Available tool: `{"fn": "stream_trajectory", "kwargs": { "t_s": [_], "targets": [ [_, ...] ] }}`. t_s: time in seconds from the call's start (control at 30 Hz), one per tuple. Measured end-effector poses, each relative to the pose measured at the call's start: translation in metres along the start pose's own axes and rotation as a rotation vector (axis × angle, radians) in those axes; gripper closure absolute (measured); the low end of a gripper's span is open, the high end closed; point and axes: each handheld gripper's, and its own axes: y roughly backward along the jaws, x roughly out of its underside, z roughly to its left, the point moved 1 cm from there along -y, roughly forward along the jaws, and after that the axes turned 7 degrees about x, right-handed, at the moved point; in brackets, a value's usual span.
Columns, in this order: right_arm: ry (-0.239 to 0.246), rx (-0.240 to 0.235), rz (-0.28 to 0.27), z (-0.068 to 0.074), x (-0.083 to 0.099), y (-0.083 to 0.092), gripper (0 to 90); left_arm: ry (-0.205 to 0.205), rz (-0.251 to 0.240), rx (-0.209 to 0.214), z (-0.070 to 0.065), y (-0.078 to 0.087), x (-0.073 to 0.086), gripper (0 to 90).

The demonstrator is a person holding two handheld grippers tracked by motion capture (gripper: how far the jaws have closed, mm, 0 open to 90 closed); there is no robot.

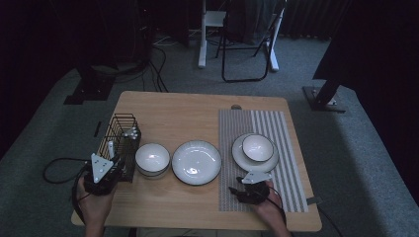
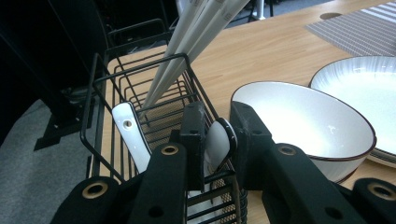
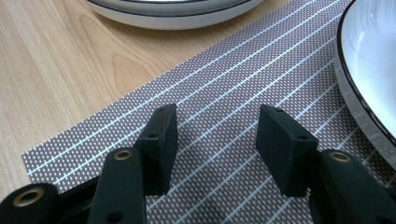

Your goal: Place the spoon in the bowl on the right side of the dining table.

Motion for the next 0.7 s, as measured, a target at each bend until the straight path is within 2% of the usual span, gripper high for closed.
{"fn": "stream_trajectory", "kwargs": {
  "t_s": [0.4,0.7],
  "targets": [
    [0.0,0.0,0.0,0.0,0.0,0.0,48.2,0.007,0.018,-0.047,0.002,-0.006,-0.006,82.9],
    [-0.001,0.001,0.001,0.0,0.0,0.0,48.2,0.017,0.034,-0.046,0.004,-0.012,-0.004,82.7]
  ]
}}
